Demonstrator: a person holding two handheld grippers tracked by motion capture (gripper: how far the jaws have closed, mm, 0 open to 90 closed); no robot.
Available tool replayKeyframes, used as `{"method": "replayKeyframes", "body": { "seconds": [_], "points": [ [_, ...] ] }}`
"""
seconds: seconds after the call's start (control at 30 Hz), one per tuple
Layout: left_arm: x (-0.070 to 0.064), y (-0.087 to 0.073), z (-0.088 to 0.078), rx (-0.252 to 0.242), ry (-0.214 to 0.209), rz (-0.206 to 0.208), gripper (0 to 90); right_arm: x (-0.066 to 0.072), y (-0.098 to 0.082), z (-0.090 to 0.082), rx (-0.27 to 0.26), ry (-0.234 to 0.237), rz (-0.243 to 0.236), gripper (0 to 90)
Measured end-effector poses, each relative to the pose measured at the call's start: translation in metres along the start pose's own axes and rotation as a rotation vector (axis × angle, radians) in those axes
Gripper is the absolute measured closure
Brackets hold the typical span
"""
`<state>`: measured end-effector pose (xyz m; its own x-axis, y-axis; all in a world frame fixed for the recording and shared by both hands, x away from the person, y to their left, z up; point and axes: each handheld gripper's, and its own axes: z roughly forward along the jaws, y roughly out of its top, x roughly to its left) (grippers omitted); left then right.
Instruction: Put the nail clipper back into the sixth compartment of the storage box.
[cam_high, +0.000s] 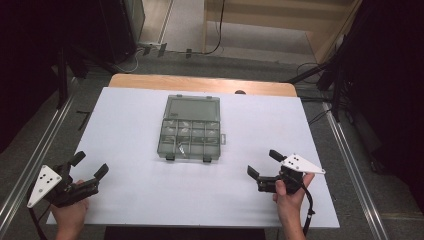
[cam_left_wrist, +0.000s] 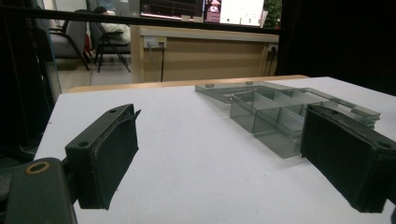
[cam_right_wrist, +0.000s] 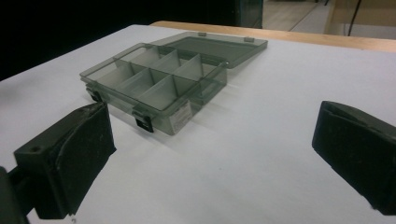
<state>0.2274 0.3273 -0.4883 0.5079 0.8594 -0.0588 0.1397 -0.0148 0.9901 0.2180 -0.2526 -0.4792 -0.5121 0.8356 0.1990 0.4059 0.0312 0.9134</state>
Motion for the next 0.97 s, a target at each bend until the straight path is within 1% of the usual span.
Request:
{"method": "replayKeyframes", "body": {
  "seconds": [0.13,0.17,0.23,0.37,0.43,0.47,0.57,0.6,0.73,0.77,0.83,0.9,0.97],
  "points": [
    [0.0,0.0,0.0,0.0,0.001,0.0,10.7,-0.006,-0.004,-0.007,-0.009,-0.012,0.003,0.0],
    [0.0,0.0,0.0,0.0,0.001,0.0,10.7,-0.009,-0.007,-0.011,-0.015,-0.019,0.002,0.0],
    [0.0,0.0,0.0,0.0,0.001,0.0,10.8,-0.01,-0.007,-0.013,-0.015,-0.023,0.005,0.0],
    [0.0,0.0,0.0,0.0,0.001,0.0,10.8,-0.02,-0.012,-0.024,-0.037,-0.039,0.018,0.0],
    [0.0,0.0,0.0,0.0,0.001,0.0,10.8,-0.022,-0.013,-0.026,-0.04,-0.043,0.021,0.0],
    [0.0,0.0,-0.001,0.0,0.002,-0.001,10.8,-0.024,-0.015,-0.03,-0.051,-0.042,0.032,0.0],
    [0.0,0.0,-0.001,0.0,0.002,0.0,10.7,-0.027,-0.017,-0.035,-0.058,-0.05,0.022,0.0],
    [0.0,0.0,-0.001,0.0,0.002,-0.001,10.7,-0.028,-0.019,-0.038,-0.064,-0.056,0.034,0.0],
    [0.001,0.0,-0.001,-0.002,0.002,0.0,10.7,-0.032,-0.025,-0.05,-0.086,-0.08,0.047,0.0],
    [0.001,0.0,-0.001,-0.003,0.002,0.0,10.8,-0.035,-0.028,-0.056,-0.088,-0.092,0.043,0.0],
    [0.001,0.0,-0.001,-0.003,0.002,0.0,10.7,-0.036,-0.03,-0.058,-0.089,-0.094,0.041,0.0],
    [0.001,0.0,-0.001,-0.003,0.002,-0.001,10.7,-0.039,-0.033,-0.062,-0.084,-0.107,0.049,0.0],
    [0.001,0.0,-0.001,-0.004,0.002,-0.003,10.7,-0.04,-0.035,-0.063,-0.083,-0.104,0.053,0.0]
  ]
}}
